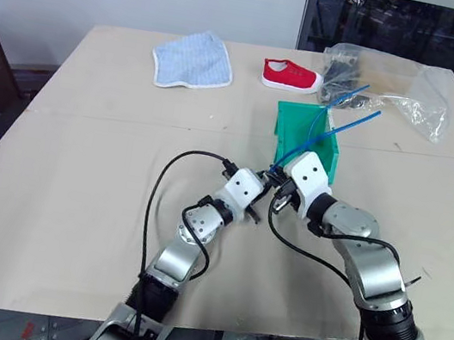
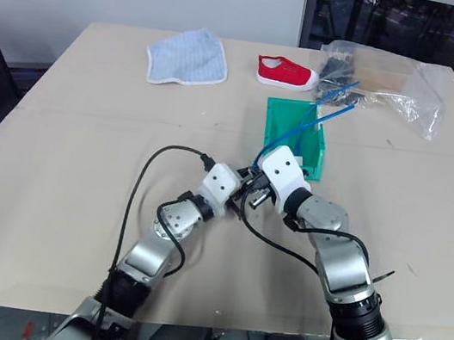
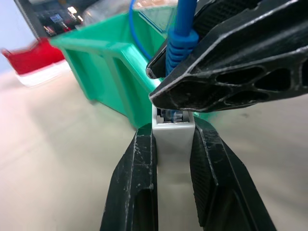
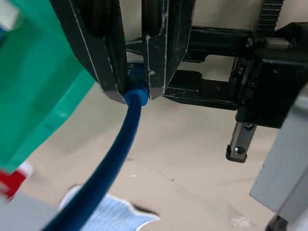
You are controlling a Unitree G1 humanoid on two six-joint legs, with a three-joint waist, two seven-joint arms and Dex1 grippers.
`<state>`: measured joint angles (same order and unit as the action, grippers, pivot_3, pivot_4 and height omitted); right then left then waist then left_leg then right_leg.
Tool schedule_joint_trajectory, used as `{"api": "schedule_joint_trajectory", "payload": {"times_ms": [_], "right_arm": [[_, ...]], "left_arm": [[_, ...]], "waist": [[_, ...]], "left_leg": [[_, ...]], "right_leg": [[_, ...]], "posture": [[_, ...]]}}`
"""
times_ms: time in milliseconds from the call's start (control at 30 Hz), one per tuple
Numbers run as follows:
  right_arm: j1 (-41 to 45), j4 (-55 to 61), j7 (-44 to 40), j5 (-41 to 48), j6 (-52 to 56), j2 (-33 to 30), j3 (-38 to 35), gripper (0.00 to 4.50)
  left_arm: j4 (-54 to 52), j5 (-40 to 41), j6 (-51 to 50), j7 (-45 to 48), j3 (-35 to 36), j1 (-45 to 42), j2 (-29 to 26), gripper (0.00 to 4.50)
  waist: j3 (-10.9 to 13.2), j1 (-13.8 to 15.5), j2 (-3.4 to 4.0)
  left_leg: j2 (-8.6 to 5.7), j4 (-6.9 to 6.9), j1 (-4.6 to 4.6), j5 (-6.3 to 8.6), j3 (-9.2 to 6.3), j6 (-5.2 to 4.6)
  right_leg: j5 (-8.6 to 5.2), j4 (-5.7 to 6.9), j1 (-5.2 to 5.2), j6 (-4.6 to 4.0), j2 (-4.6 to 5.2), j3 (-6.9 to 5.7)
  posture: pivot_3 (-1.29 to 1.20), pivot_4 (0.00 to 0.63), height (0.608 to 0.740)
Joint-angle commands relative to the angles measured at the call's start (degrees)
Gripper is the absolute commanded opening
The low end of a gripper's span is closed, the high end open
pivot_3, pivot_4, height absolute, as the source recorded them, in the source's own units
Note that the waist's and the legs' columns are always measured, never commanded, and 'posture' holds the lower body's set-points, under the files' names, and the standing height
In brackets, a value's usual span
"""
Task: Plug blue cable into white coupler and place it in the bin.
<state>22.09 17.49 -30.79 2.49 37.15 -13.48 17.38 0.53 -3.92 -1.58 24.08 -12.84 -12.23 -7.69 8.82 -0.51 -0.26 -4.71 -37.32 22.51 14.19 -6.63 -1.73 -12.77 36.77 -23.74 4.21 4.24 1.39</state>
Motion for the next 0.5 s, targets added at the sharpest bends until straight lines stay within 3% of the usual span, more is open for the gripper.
{"api": "schedule_joint_trajectory", "payload": {"times_ms": [33, 167, 500], "right_arm": [[-1.16, -4.93, -2.23, 0.92, 5.86, -0.16, 4.54, 0.0], [0.48, -5.89, -2.67, 1.26, 8.48, -0.32, 5.66, 0.0], [2.21, -10.81, -5.73, 4.34, 17.02, -0.33, 7.56, 0.0]], "left_arm": [[-11.78, 4.5, -2.14, 1.71, 0.27, -0.11, 0.35, 0.31], [-13.42, 5.7, -6.83, 2.28, 0.17, 1.44, 0.36, 0.31], [-12.49, 4.78, -7.49, 0.5, -0.38, 1.98, 1.21, 0.31]], "waist": [[0.0, -0.17, 0.0], [0.0, -0.21, 0.0], [-0.19, -0.29, -0.03]], "left_leg": [[0.0, 0.0, 0.0, 0.0, 0.0, 0.0], [0.0, 0.0, -0.01, 0.0, -0.02, 0.0], [0.0, 0.01, -0.14, 0.02, 0.0, -0.01]], "right_leg": [[0.0, 0.0, 0.01, 0.0, 0.0, 0.0], [0.0, 0.01, 0.0, 0.0, 0.0, -0.01], [0.0, 0.02, 0.08, 0.0, 0.0, 0.03]], "posture": [[0.0, 0.15, 0.74], [0.0, 0.15, 0.74], [0.0, 0.15, 0.74]]}}
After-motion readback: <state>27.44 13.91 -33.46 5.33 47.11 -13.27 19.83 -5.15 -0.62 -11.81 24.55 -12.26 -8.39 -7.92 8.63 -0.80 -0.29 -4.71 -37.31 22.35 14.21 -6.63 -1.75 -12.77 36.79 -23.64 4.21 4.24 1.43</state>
